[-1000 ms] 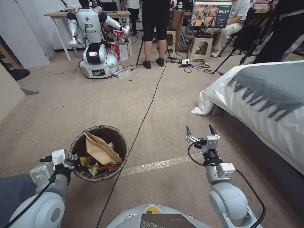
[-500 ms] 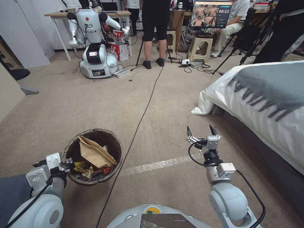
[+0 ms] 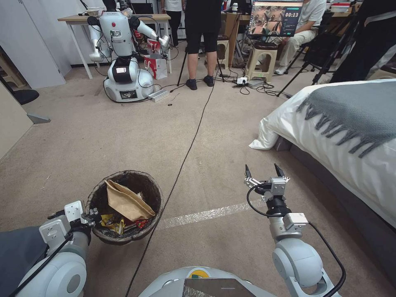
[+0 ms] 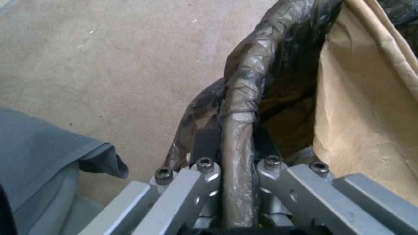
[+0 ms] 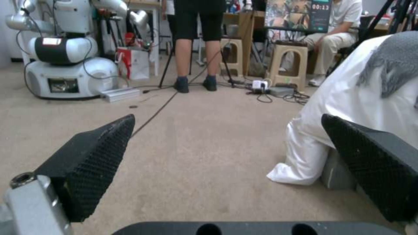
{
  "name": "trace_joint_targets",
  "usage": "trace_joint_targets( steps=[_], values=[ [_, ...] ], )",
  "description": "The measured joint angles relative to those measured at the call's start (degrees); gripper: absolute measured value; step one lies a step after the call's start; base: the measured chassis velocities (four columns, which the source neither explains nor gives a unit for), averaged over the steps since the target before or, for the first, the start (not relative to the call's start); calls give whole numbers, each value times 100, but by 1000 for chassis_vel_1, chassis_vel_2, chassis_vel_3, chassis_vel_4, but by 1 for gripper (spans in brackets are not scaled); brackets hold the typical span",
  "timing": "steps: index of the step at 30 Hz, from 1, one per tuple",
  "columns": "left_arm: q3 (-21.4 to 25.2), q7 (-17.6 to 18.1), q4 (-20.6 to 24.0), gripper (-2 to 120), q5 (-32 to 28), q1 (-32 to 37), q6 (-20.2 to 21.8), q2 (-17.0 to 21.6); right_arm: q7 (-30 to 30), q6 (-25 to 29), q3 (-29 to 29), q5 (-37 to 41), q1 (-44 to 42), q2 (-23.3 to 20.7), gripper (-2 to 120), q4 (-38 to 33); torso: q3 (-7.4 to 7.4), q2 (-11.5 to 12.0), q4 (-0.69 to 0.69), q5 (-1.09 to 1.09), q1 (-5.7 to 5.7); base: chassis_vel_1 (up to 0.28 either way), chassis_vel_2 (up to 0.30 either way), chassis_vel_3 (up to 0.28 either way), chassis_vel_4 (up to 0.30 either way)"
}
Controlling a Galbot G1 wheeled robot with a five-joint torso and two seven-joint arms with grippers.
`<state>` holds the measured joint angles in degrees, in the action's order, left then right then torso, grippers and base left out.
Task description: Pick up the trash bin, then pick up the garbage from the floor and place it into the trash bin.
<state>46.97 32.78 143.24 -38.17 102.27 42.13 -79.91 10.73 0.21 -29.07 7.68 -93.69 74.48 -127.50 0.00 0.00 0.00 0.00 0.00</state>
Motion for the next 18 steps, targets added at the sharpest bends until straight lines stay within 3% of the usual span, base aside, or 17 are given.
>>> trace_joint_targets(
  steps=[18],
  values=[
    [-182,233,-527,4,-332,-237,-1,143,-8,66,-49,5,-62,70,100,55,0,0,0,0,0,0,0,0,0]
  ],
)
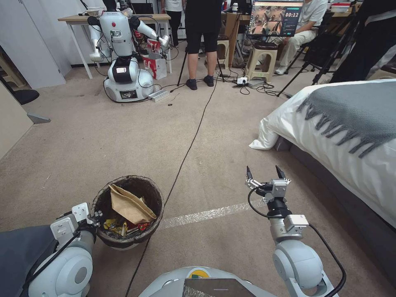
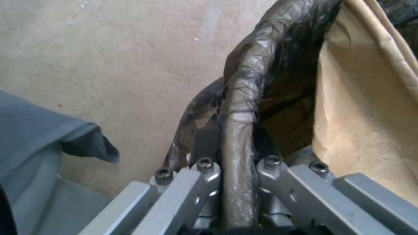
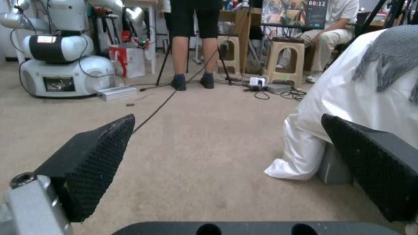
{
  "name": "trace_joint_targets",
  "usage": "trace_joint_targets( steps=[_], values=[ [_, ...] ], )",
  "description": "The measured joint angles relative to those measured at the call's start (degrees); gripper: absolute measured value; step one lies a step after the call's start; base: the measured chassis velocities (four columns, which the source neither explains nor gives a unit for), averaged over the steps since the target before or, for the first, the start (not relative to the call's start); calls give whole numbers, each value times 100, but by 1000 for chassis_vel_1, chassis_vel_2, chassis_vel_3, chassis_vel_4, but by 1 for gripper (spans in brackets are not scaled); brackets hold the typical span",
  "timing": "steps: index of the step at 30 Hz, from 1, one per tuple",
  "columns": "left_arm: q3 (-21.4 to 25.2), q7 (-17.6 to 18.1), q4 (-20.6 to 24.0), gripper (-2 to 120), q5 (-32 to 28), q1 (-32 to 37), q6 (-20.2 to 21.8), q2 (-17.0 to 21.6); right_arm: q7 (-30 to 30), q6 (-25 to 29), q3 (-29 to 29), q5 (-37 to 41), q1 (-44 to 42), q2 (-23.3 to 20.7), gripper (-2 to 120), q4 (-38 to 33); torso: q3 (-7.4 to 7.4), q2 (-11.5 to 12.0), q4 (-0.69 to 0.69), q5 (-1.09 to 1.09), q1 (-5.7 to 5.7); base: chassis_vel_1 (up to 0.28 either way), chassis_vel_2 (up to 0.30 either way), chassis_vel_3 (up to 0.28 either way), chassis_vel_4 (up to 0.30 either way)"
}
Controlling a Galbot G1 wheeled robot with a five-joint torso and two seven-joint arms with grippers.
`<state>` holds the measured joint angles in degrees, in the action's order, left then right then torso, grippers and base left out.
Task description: Pick up the trash bin, then pick up the garbage from the floor and place it into the trash bin.
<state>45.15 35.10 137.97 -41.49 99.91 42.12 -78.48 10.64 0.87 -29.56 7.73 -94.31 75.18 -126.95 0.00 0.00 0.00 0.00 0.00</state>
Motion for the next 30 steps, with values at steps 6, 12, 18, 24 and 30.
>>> trace_joint_targets(
  steps=[6,12,18,24,30],
  values=[
    [-43,229,-172,4,-275,-113,1,11,0,-4,31,-4,27,0,100,7,0,0,0,0,0,0,0,0,0],
    [-54,261,-346,4,-317,-206,1,20,1,-20,56,-6,46,-3,100,14,0,0,1,0,0,0,0,0,0],
    [-89,364,-498,4,-506,-308,1,-4,4,-37,71,-4,63,-14,100,22,0,0,0,0,0,0,0,0,0],
    [-92,424,-620,4,-534,-362,1,-10,7,-41,74,-2,90,-23,100,46,0,0,0,0,0,0,0,0,0],
    [-118,429,-744,4,-543,-398,1,-30,8,-36,74,0,95,-23,100,73,0,0,0,-1,0,0,0,0,0]
  ],
)
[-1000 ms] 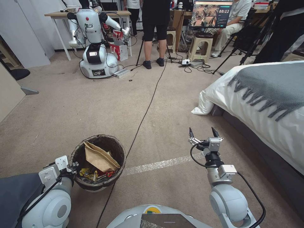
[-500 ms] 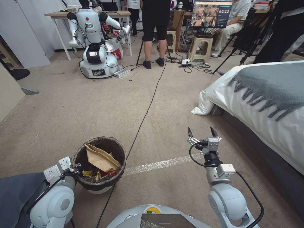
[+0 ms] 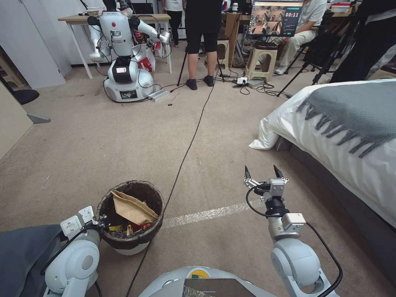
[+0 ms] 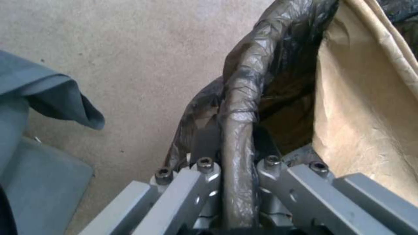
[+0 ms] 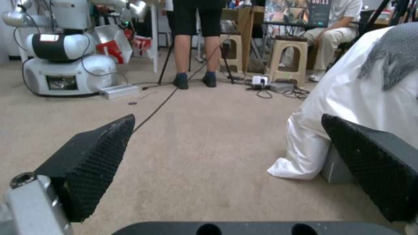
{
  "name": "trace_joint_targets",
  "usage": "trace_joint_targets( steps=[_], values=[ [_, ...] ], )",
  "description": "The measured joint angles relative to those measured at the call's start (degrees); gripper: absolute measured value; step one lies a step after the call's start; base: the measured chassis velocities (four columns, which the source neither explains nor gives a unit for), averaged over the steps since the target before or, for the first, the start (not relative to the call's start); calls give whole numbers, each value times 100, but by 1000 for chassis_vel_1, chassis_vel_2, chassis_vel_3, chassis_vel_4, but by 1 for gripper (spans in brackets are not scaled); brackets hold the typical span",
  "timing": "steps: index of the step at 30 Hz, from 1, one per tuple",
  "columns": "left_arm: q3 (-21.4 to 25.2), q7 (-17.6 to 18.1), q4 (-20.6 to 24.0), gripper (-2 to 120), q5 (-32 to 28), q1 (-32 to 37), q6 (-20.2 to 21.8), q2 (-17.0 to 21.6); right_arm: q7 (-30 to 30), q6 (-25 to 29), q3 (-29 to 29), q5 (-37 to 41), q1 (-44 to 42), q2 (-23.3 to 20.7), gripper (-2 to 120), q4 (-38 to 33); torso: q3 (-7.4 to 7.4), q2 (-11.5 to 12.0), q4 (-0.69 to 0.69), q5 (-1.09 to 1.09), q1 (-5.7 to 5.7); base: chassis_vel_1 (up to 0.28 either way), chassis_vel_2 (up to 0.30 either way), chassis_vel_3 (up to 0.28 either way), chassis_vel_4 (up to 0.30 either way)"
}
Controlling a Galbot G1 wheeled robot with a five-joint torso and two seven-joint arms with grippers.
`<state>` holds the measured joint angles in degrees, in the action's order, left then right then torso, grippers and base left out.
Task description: Pick up the trash bin, then pick up the garbage from the floor and place it into the trash bin.
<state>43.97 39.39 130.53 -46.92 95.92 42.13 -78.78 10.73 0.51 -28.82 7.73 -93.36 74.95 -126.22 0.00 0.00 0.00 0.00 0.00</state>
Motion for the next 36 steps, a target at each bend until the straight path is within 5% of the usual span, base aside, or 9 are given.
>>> trace_joint_targets(
  steps=[33,36],
  values=[
    [-136,33,-424,4,34,-194,-11,-116,-3,31,-85,78,40,-12,100,87,0,-1,1,0,0,0,0,0,0],
    [-163,42,-431,14,44,-191,-2,-112,-4,33,-86,85,41,-9,100,90,1,0,-1,5,0,0,0,0,0]
  ],
)
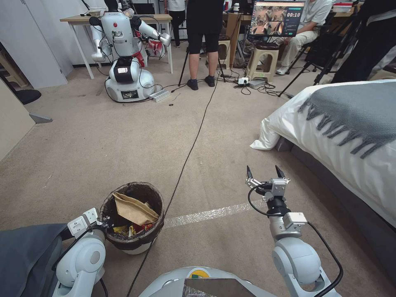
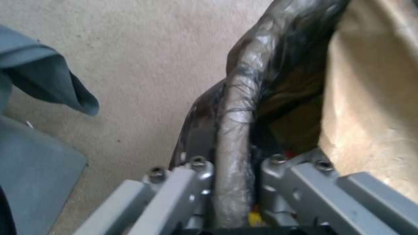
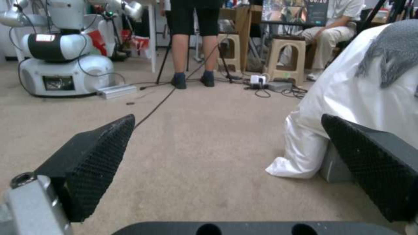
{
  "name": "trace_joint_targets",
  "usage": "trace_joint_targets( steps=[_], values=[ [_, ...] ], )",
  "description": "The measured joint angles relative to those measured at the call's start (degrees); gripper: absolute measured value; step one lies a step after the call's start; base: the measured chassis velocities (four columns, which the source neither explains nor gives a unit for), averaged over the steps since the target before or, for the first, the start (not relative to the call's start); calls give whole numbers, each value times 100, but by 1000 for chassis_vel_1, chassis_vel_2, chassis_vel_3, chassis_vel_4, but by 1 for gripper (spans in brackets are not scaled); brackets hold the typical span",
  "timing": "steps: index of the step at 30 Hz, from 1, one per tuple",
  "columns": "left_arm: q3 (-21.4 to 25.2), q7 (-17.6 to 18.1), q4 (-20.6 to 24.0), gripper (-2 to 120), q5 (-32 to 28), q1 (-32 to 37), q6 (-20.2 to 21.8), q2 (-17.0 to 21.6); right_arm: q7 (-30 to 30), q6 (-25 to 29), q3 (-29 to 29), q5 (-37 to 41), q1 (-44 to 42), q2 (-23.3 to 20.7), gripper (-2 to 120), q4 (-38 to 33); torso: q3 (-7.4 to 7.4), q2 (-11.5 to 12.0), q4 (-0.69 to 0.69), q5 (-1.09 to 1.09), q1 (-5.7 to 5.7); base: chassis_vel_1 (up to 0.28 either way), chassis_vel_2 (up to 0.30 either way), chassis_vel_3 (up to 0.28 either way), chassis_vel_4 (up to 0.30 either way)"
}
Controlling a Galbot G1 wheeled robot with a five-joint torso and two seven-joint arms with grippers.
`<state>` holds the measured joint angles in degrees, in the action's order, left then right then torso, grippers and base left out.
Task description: Pick up the trash bin, then pick up the garbage from the floor and place it into the trash bin.
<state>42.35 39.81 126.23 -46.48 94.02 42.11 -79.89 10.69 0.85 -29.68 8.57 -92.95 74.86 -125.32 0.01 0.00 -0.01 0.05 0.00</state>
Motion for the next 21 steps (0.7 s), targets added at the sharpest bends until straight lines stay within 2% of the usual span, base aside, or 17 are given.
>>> trace_joint_targets(
  steps=[1,6,7,10,11,13,14,16,19,21],
  values=[
    [0,0,0,14,0,0,0,0,0,0,0,0,0,0,100,0,0,0,0,0,0,0,0,0,0],
    [-23,-3,42,34,0,2,19,3,0,0,6,3,20,0,100,3,1,0,-2,1,0,0,0,0,0],
    [-23,-3,42,34,0,2,19,3,0,0,6,3,20,0,100,3,1,0,-2,1,0,0,0,0,0],
    [11,3,122,50,4,15,18,15,0,-11,29,6,46,-6,100,3,0,0,0,-4,0,0,0,0,0],
    [11,3,122,50,4,15,18,15,0,-11,29,6,46,-6,100,3,0,0,0,-4,0,0,0,0,0],
    [34,14,171,62,6,15,16,27,2,-21,43,6,61,-9,100,3,0,0,0,-4,0,0,0,0,0],
    [34,14,171,62,6,15,16,27,2,-21,43,6,61,-9,100,3,0,0,0,-4,0,0,0,0,0],
    [54,22,241,72,6,18,14,49,4,-31,53,8,66,-12,100,3,0,0,0,-4,0,0,0,0,0],
    [64,27,284,77,2,22,13,64,5,-34,57,9,71,-13,100,2,0,0,0,-5,0,0,0,0,0],
    [81,36,357,89,-1,26,12,91,7,-41,64,9,72,-14,100,-3,-1,0,0,-5,0,0,0,0,0]
  ],
)
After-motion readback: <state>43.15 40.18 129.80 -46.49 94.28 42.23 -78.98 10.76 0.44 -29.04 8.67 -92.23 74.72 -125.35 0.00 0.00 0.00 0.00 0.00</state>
